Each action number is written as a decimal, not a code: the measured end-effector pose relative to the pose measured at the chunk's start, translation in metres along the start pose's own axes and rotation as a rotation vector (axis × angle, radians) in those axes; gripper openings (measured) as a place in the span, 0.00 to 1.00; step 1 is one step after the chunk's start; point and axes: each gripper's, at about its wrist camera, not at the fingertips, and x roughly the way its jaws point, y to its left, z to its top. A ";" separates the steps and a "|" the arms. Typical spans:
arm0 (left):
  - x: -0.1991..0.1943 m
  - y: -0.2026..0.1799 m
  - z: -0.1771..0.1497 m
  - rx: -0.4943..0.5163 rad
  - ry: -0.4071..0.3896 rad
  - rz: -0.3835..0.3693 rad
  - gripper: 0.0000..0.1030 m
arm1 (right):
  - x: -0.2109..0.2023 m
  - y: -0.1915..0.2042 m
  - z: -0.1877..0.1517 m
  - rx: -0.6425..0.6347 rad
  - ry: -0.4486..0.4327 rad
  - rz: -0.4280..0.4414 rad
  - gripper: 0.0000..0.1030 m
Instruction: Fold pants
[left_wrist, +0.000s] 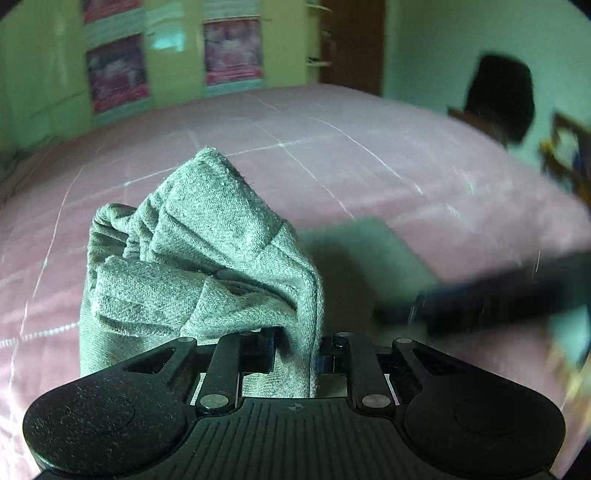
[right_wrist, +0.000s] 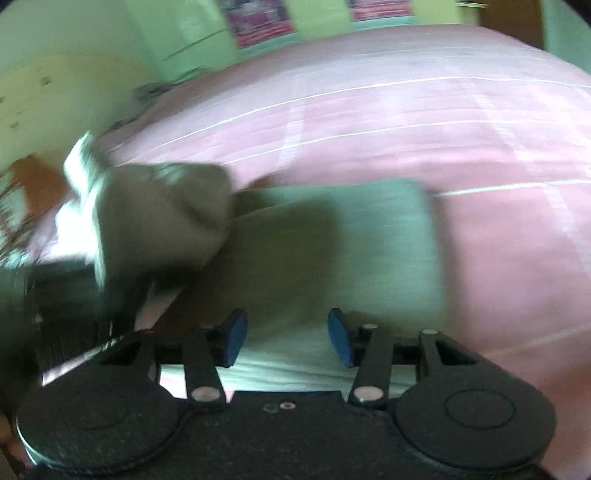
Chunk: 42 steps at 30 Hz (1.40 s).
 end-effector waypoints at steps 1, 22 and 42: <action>-0.007 -0.009 -0.008 0.028 0.000 0.005 0.17 | -0.007 -0.010 0.003 0.028 -0.013 -0.010 0.51; -0.042 -0.109 -0.012 0.650 0.001 0.068 0.19 | -0.065 -0.049 0.017 0.246 -0.165 0.155 0.75; -0.095 -0.004 0.001 0.092 -0.041 -0.018 0.19 | -0.031 -0.044 0.013 0.223 -0.033 0.124 0.38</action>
